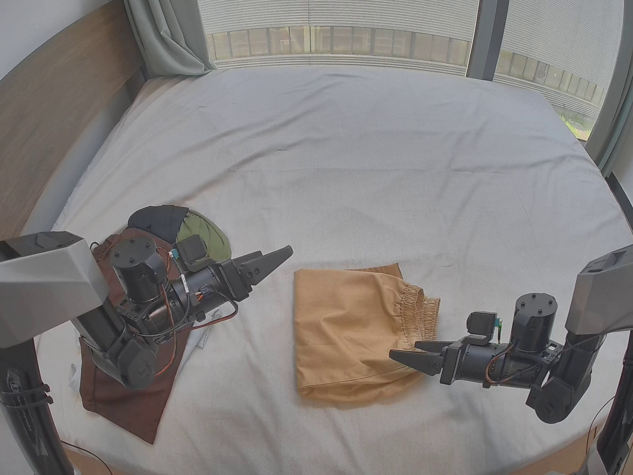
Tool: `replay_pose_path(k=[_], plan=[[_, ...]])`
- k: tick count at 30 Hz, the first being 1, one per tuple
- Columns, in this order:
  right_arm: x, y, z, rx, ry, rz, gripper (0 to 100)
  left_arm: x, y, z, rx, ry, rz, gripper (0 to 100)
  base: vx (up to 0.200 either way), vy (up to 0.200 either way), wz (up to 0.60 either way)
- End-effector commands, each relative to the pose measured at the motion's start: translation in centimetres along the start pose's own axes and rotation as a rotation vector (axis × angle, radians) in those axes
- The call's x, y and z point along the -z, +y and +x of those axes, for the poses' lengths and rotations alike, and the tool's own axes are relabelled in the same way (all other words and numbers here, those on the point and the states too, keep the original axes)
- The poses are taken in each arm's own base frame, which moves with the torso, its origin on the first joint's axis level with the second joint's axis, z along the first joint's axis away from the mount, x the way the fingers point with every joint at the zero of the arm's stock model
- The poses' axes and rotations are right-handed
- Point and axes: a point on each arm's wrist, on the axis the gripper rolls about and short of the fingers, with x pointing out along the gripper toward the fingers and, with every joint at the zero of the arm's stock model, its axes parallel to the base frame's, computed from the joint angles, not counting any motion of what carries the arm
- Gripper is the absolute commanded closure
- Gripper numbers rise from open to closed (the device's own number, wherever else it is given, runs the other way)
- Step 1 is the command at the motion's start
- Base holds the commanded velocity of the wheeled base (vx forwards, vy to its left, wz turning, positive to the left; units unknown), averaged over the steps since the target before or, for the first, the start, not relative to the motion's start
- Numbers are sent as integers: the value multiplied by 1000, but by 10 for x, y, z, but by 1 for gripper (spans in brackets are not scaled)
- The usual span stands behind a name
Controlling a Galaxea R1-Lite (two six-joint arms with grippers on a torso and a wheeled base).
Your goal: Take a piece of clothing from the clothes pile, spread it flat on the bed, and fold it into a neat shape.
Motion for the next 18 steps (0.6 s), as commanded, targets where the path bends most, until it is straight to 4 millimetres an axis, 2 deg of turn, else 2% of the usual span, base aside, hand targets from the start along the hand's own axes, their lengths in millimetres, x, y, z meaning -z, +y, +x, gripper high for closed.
replay_pose_path(k=[1,6,18], plan=[[9,-12,17,9,33,40,0,-2,0,-2,-1,-5,12,0,0,0,0],[16,-24,30,56,36,53,0,-4,2,-4,-3,-8,14,0,0,0,0],[42,-47,34,174,96,100,0,-2,4,-4,-10,-1,40,0,0,0,0]])
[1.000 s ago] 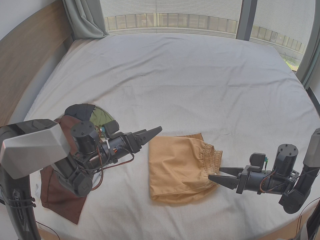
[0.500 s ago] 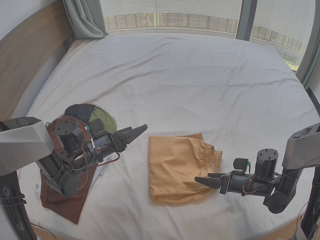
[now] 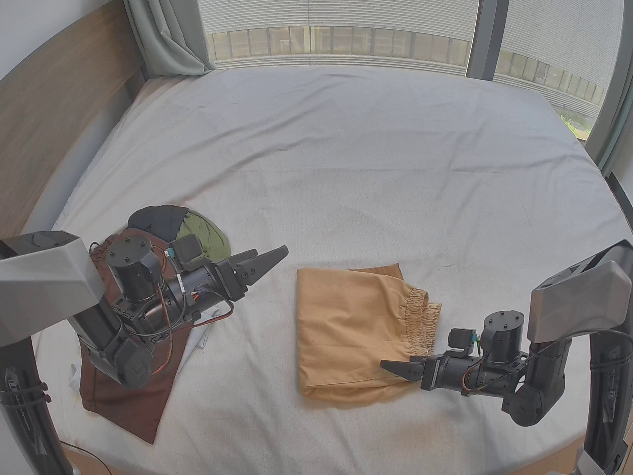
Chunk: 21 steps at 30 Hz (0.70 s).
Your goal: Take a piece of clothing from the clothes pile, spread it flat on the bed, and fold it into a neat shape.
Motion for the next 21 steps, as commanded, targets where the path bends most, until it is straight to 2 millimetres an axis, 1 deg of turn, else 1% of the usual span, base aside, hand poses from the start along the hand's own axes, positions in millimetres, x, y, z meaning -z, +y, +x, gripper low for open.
replay_pose_path(k=[1,10,11,14,15,16,17,18,20,21], plan=[[13,-11,6,34,45,23,0,1,2,0,-4,4,14,0,0,0,0],[9,-5,2,23,33,14,0,6,4,0,-10,16,14,0,0,0,0],[5,2,-5,10,19,5,0,5,3,0,-10,15,15,0,0,0,0],[-3,12,-18,-12,-2,-10,0,3,2,-1,-8,9,18,0,0,0,0],[-4,13,-19,-14,-5,-11,0,3,2,-1,-8,9,18,0,0,0,0],[-6,16,-26,-23,-12,-15,0,3,1,-2,-10,12,21,0,0,0,0],[-6,16,-26,-23,-12,-15,0,3,1,-2,-10,12,21,0,0,0,0],[-9,19,-30,-31,-20,-35,0,1,-1,-6,-10,9,47,0,0,0,0],[-11,15,-35,-17,-30,-56,0,0,-3,-12,-18,12,85,0,0,0,0],[-11,15,-35,-17,-30,-56,0,0,-3,-12,-18,12,85,0,0,0,0]])
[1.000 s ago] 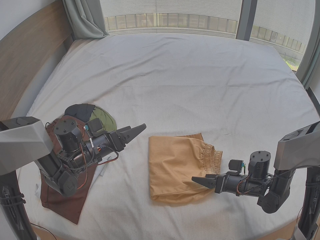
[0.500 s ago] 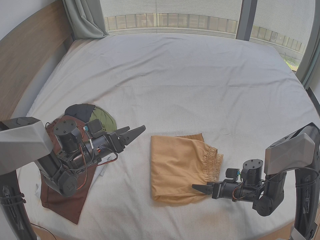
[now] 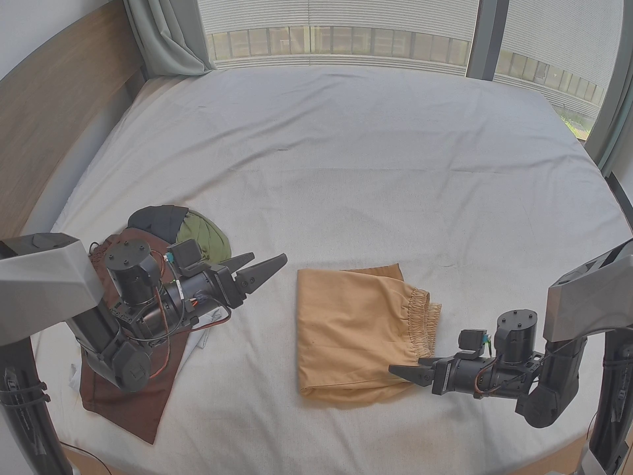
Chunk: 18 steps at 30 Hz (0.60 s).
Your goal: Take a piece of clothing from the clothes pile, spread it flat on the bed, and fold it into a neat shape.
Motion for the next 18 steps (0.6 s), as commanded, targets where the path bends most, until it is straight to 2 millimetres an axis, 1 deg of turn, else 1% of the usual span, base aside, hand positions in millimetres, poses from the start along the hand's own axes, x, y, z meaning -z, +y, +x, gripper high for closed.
replay_pose_path(k=[1,5,6,8,13,18], plan=[[-9,0,-17,12,-42,-51,0,1,-1,-16,-30,19,76,0,0,0,0],[-9,-10,-23,52,-41,-66,0,7,6,-27,-68,50,221,0,0,0,0],[-9,-11,-23,53,-41,-67,0,7,6,-28,-67,50,227,0,0,0,0],[-6,-18,-25,78,-32,-65,0,12,10,-36,-90,79,308,0,0,0,0],[2,-32,-22,114,-1,-46,0,19,14,-48,-68,133,429,0,0,0,0],[4,-36,-20,123,6,-29,0,22,16,-51,-68,149,464,0,0,0,0]])
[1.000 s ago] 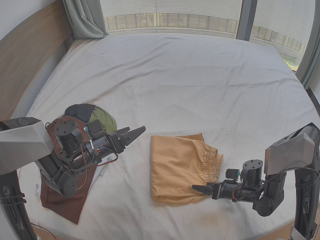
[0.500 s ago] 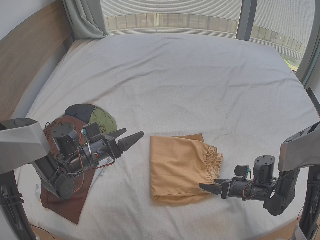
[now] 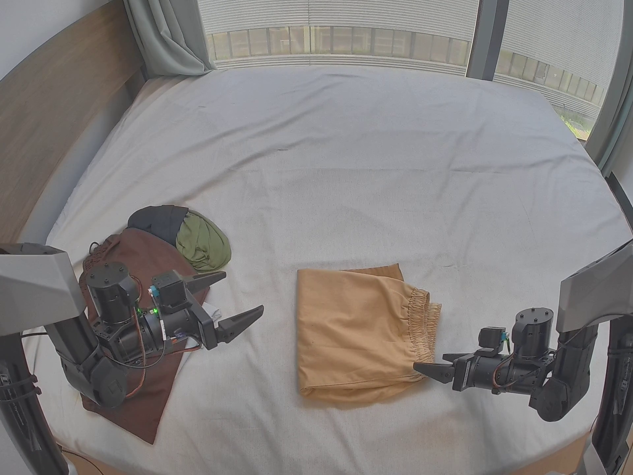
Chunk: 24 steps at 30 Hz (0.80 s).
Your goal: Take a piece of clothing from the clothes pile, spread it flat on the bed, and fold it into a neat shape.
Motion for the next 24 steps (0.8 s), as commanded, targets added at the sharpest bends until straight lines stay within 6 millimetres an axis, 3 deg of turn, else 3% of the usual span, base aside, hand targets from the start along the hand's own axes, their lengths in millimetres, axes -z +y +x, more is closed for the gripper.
replay_pose_path(k=[1,13,24], plan=[[7,-9,3,22,25,23,0,6,1,-6,-10,26,-3,0,0,0,0],[17,-23,26,31,54,118,0,8,0,-8,-7,36,-10,0,0,0,0],[22,-16,51,-15,64,189,0,10,-1,-9,-6,45,-14,0,0,0,0]])
